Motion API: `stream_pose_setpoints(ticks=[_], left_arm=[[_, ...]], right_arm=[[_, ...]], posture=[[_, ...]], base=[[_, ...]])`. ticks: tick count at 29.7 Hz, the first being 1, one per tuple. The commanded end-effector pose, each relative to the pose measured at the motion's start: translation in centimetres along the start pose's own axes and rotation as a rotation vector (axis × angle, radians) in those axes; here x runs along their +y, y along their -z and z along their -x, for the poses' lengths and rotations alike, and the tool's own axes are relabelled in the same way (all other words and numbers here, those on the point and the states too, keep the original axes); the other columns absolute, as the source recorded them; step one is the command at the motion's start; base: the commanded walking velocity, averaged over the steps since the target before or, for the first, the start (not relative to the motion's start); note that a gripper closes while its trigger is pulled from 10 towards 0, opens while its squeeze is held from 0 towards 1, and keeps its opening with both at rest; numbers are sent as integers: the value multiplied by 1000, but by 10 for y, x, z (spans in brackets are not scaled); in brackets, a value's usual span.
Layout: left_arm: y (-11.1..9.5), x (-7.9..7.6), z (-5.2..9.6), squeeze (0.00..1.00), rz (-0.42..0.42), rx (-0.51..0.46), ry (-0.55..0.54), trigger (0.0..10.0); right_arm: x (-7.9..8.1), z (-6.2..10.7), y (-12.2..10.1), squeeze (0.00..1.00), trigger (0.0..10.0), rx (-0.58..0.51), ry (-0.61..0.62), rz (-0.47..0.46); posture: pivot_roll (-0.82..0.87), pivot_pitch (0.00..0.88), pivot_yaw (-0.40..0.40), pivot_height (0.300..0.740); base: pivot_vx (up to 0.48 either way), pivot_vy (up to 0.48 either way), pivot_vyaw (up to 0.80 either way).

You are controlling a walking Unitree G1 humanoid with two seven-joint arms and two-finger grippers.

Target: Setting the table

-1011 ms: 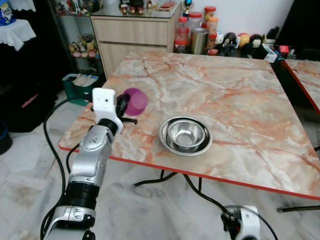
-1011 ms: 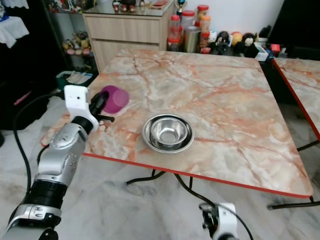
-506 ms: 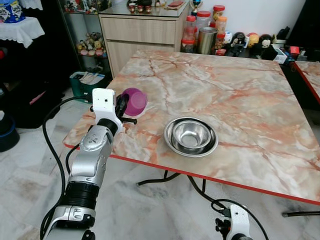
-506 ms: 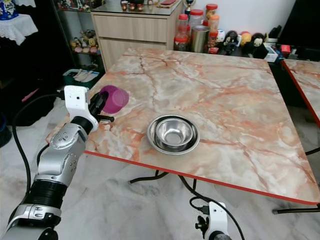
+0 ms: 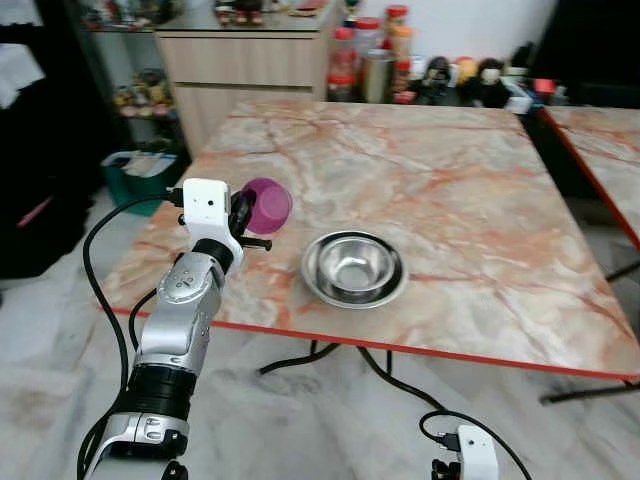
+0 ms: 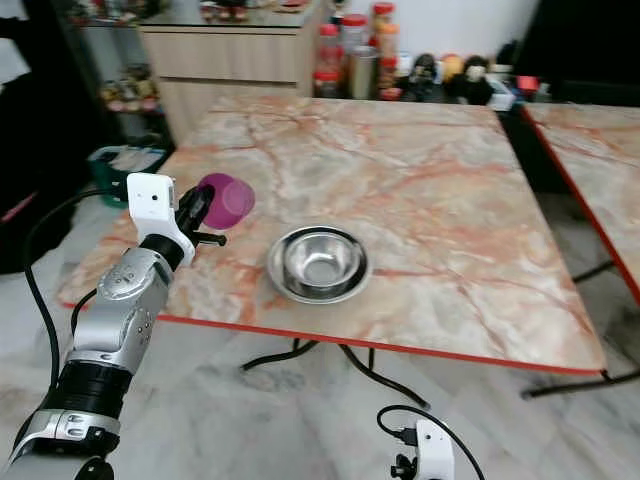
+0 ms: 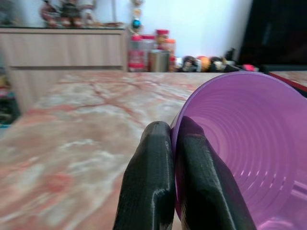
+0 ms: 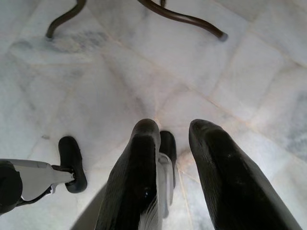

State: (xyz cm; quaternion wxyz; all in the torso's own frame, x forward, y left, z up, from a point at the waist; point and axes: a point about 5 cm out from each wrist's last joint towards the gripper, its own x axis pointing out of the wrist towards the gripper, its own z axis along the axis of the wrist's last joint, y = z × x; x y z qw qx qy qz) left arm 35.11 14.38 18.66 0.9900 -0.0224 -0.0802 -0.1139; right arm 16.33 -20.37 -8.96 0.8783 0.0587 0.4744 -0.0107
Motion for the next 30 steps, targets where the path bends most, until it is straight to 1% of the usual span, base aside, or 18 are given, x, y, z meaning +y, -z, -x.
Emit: stream_pose_setpoints(ticks=[1,8,13,18,30], left_arm=[[-3,2,0,0,-22,3,-6,10000],[0,4,0,0,-44,20,-24,10000],[0,4,0,0,-44,19,-24,10000],[-1,4,0,0,-43,18,-25,10000],[-2,4,-1,0,-45,20,-22,10000]], right_arm=[[-1,0,-2,0,10000,-13,-2,4],[-2,1,0,0,10000,-9,0,13],[-3,1,0,0,10000,-7,-2,12],[-4,2,2,0,10000,-2,-6,10],[-5,2,5,0,10000,1,-4,14]], posture=[[61,0,0,740],[63,0,-1,740],[63,0,-1,740],[63,0,0,740],[67,0,3,740]], base=[[0,0,0],[0,0,0],[0,0,0],[243,0,-443],[242,0,0]])
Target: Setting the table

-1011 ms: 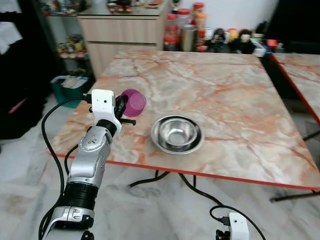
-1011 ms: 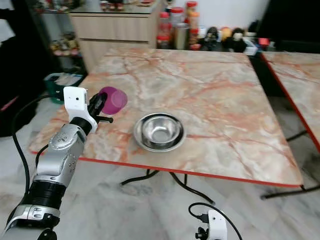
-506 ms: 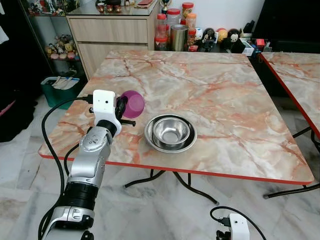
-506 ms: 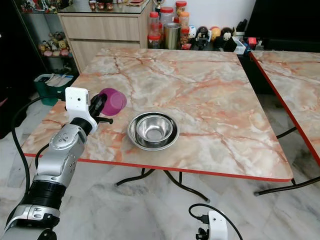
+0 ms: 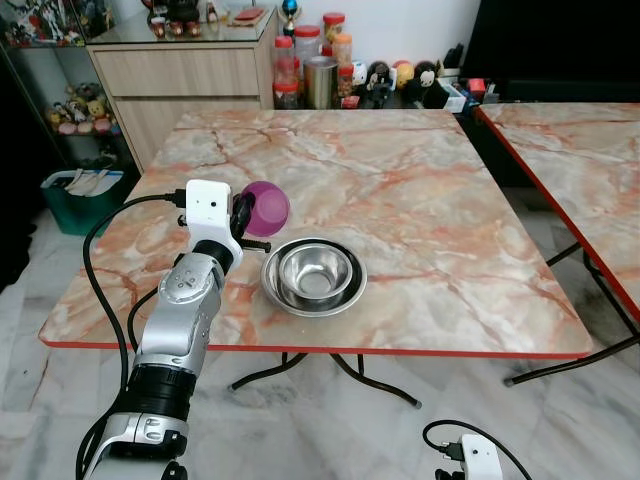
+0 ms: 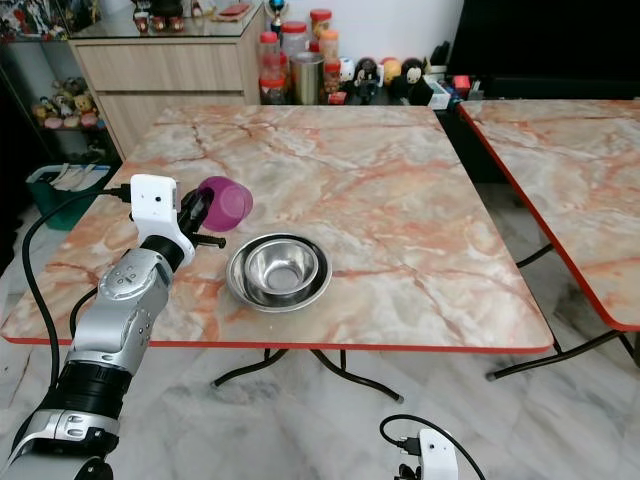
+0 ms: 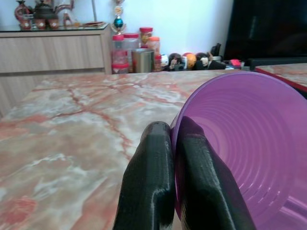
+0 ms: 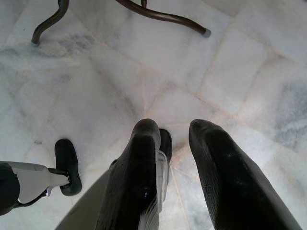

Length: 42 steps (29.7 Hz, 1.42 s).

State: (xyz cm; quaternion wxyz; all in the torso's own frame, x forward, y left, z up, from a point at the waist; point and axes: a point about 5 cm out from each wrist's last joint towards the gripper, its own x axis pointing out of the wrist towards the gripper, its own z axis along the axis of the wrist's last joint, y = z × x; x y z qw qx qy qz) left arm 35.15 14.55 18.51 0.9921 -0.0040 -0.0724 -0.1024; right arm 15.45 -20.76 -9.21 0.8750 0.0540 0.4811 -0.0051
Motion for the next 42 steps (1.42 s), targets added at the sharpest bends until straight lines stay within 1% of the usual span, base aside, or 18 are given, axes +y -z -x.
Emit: stream_pose_setpoints(ticks=[1,42], left_arm=[[-3,2,-1,0,-9,0,-1,10000],[-4,2,-1,0,-4,-6,-10,10000]], right_arm=[[0,0,-3,0,10000,-14,1,1],[-1,0,-1,0,10000,6,-6,11]], posture=[[66,0,3,740],[68,0,0,740]], base=[[244,0,0],[263,0,0]])
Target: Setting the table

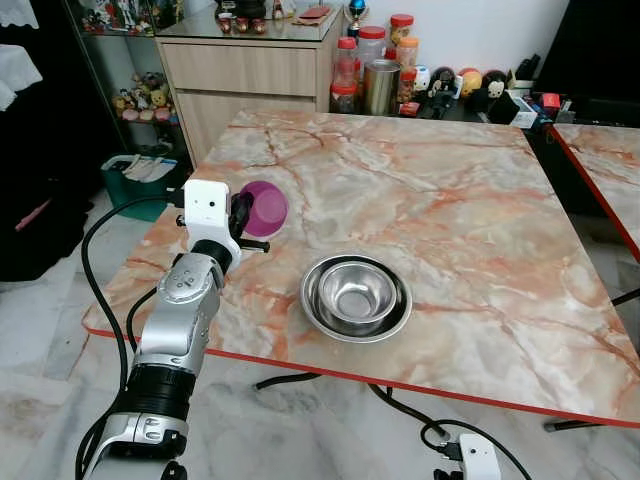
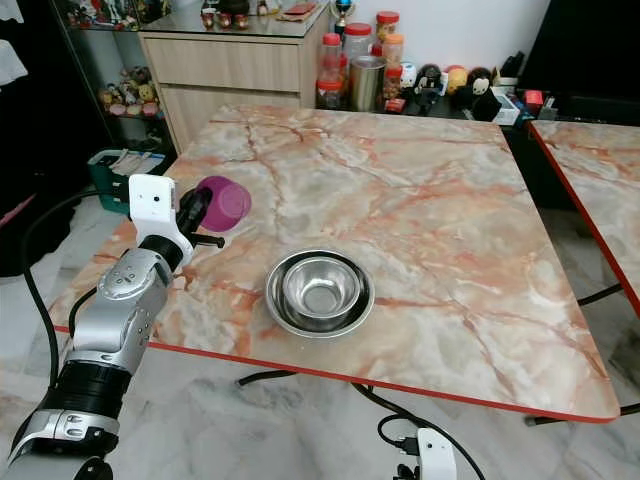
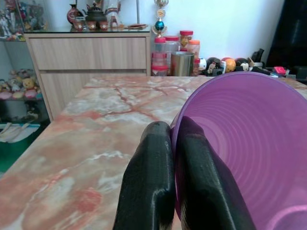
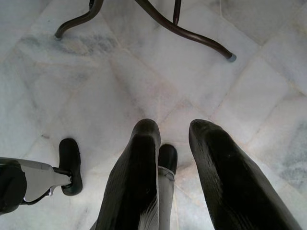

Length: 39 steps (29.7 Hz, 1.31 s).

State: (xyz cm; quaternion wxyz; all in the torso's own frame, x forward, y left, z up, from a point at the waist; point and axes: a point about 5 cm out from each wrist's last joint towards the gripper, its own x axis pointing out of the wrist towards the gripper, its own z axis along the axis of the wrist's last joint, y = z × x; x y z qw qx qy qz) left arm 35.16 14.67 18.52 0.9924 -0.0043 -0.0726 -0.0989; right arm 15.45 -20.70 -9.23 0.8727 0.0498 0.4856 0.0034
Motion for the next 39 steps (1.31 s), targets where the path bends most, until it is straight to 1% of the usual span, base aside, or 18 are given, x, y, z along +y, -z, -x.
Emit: stream_pose_setpoints(ticks=[1,11,14,36,39], left_arm=[[-4,1,-1,0,-3,-6,-2,10000],[-4,1,-1,0,-2,-9,-1,10000],[-4,1,-1,0,-2,-10,0,10000],[-5,0,-1,0,-5,-9,8,10000],[-4,1,-1,0,-4,-5,3,10000]], right_arm=[[-2,0,-2,0,10000,-5,5,-5],[-2,0,-1,0,10000,-2,3,-11],[-2,0,-1,0,10000,0,-1,-11],[-1,0,-1,0,10000,3,-10,-1],[-1,0,-1,0,10000,6,-14,1]], posture=[[68,0,0,740],[68,0,0,740],[69,0,-1,740],[71,0,-2,740],[71,0,-3,740]], base=[[292,0,0],[299,0,0],[311,0,-454],[307,0,0],[0,0,0]])
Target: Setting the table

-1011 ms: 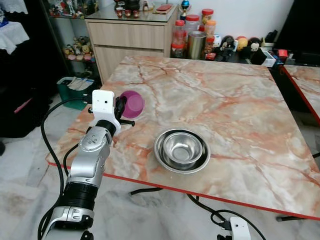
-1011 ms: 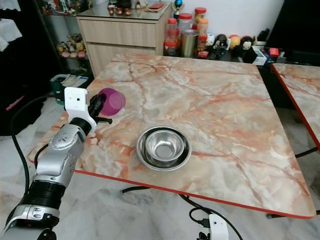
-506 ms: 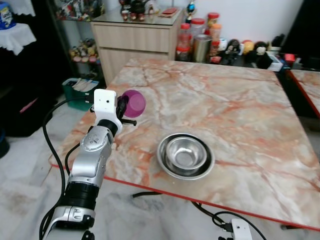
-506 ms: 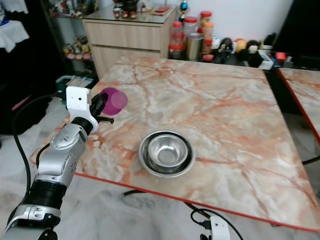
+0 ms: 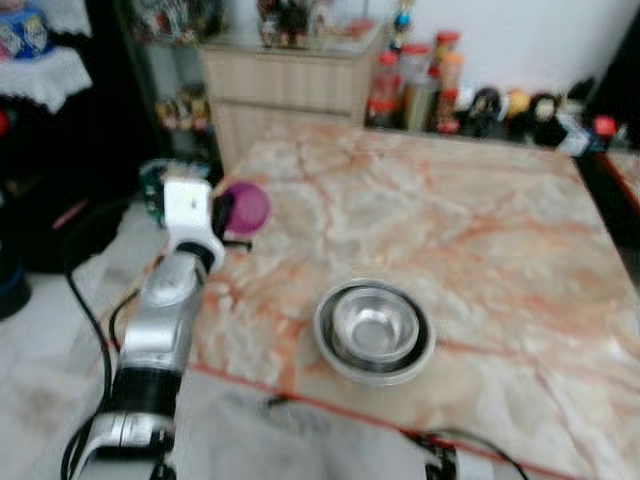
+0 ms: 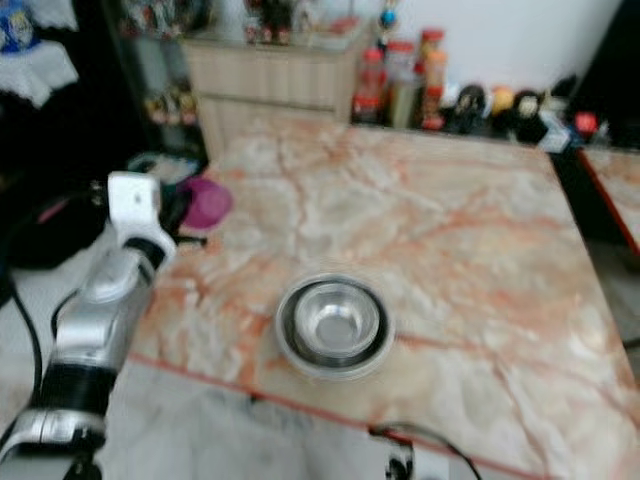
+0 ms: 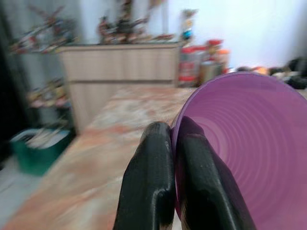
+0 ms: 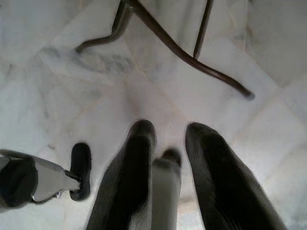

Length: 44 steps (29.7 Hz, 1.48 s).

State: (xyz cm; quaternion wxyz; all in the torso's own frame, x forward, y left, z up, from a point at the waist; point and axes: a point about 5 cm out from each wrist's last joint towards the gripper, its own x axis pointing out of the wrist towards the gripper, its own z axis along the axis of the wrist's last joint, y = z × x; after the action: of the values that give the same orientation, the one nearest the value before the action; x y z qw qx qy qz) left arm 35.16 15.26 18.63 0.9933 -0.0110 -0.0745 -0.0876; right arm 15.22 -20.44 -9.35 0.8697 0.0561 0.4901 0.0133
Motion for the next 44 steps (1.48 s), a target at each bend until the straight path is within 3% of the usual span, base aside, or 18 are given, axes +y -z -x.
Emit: stream_pose_setpoints(ticks=[1,14,17,21,34,44], left_arm=[[-3,-5,-2,0,-16,2,27,10000],[2,5,-11,0,39,172,10,10000],[11,3,-17,0,-8,304,53,10000],[21,-3,-19,0,-55,408,126,10000],[27,-15,-29,0,-45,533,212,10000],[28,-19,-31,0,-115,619,326,10000]], right_arm=[[-3,0,-4,0,10000,-6,9,3],[-3,0,-3,0,10000,2,1,8],[-3,0,-3,0,10000,4,-2,11],[-2,0,-3,0,10000,8,-7,16],[-2,0,-2,0,10000,16,-15,20],[0,0,0,0,10000,21,-19,14]], posture=[[71,0,-3,740],[73,0,1,740],[74,0,2,740],[73,0,5,740],[69,0,13,740],[74,0,30,740]], base=[[0,0,0],[0,0,0],[0,0,0],[0,0,0],[0,0,0],[0,0,0]])
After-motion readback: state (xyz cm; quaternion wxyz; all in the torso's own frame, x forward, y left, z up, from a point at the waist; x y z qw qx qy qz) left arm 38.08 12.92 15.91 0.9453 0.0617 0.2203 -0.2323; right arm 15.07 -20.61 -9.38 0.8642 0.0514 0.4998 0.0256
